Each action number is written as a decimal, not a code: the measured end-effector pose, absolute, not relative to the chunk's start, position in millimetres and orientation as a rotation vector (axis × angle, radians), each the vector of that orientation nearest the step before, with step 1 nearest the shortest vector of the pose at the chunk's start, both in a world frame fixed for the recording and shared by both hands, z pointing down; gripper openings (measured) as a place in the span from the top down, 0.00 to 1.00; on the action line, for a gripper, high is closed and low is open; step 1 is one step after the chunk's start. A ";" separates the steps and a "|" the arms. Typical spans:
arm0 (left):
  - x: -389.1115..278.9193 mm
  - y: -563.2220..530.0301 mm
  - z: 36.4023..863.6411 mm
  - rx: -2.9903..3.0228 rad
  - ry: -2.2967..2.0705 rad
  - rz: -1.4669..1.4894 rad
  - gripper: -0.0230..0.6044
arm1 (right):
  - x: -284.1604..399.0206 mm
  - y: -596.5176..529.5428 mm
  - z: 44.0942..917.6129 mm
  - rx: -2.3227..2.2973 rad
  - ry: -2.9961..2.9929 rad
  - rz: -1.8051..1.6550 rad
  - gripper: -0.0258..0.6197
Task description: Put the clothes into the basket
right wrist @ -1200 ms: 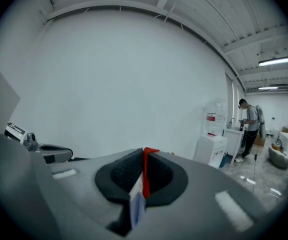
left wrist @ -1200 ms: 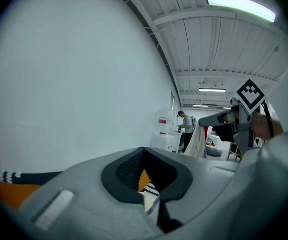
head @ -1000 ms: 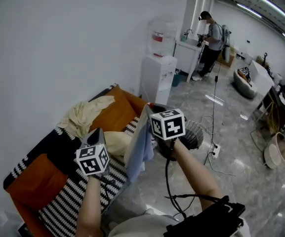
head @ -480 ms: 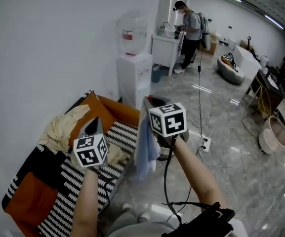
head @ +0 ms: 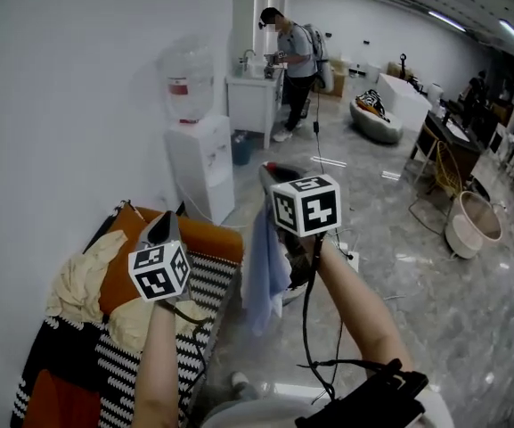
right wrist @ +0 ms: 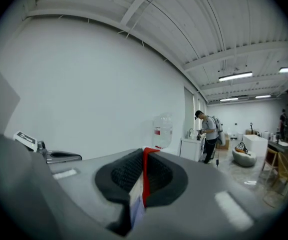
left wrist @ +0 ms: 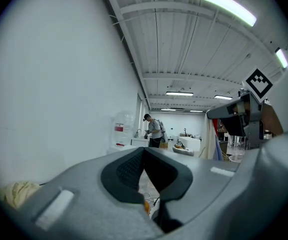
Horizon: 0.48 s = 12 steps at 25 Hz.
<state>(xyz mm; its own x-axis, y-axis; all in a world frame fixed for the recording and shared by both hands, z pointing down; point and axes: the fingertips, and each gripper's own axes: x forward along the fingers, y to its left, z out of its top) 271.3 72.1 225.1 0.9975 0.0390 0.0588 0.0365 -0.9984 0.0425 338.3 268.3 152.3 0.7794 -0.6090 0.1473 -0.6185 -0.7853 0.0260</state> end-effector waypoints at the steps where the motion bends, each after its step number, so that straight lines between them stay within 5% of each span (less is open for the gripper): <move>1: 282.5 73.5 221.5 3.099 0.080 0.081 0.96 | 347.1 270.0 146.8 2.895 -0.981 0.190 0.95; 12: 378.7 68.9 189.2 3.116 0.232 0.006 0.96 | 429.3 300.7 104.9 3.018 -0.735 0.090 0.95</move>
